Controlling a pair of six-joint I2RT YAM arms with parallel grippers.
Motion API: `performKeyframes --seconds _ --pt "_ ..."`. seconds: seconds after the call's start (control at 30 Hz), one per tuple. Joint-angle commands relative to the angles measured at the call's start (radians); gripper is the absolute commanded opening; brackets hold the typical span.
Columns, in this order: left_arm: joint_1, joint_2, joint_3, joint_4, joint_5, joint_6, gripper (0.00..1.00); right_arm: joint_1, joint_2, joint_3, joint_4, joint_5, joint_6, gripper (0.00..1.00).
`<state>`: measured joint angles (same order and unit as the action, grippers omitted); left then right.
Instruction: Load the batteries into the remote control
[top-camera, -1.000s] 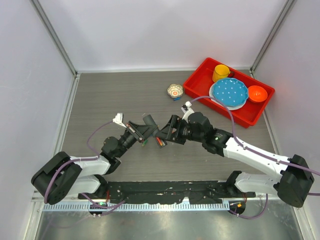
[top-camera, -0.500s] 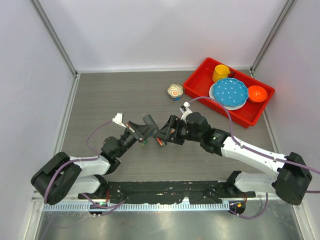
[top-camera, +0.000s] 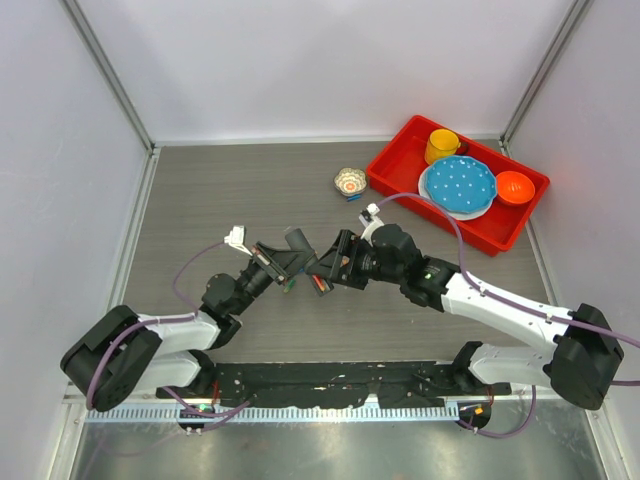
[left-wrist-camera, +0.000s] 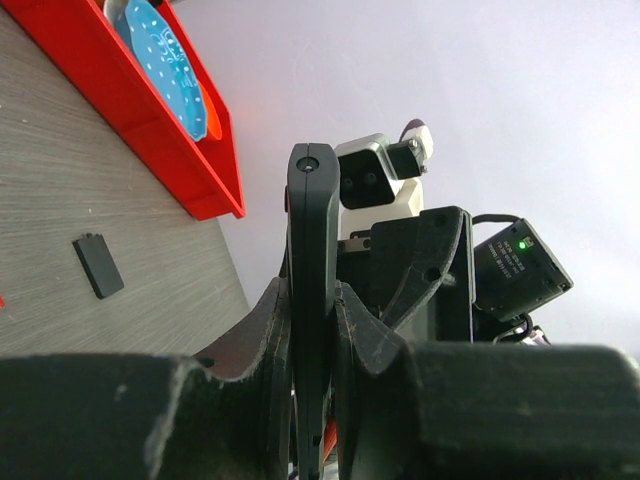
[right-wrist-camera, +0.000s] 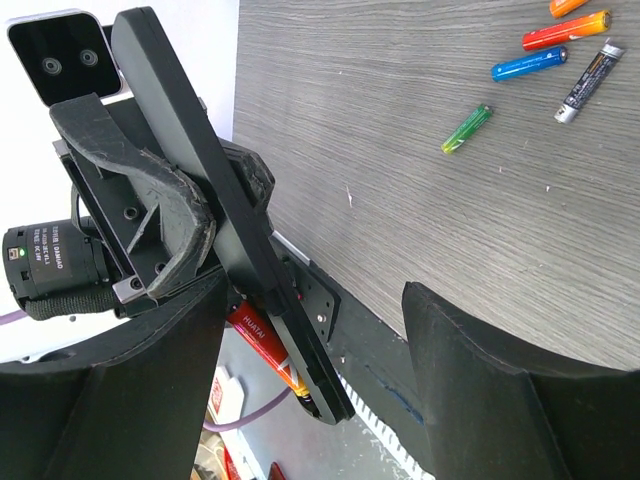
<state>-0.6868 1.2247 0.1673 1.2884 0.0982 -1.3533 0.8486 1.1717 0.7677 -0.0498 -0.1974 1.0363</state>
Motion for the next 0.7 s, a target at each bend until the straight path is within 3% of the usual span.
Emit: performKeyframes --seconds 0.0,0.67 --pt "-0.003 -0.036 0.021 0.046 -0.008 0.014 0.00 -0.002 -0.014 0.002 0.044 -0.007 0.013 0.75" --pt "-0.003 -0.074 0.037 0.017 -0.028 0.034 0.00 -0.002 -0.030 -0.039 0.091 -0.027 0.044 0.73"
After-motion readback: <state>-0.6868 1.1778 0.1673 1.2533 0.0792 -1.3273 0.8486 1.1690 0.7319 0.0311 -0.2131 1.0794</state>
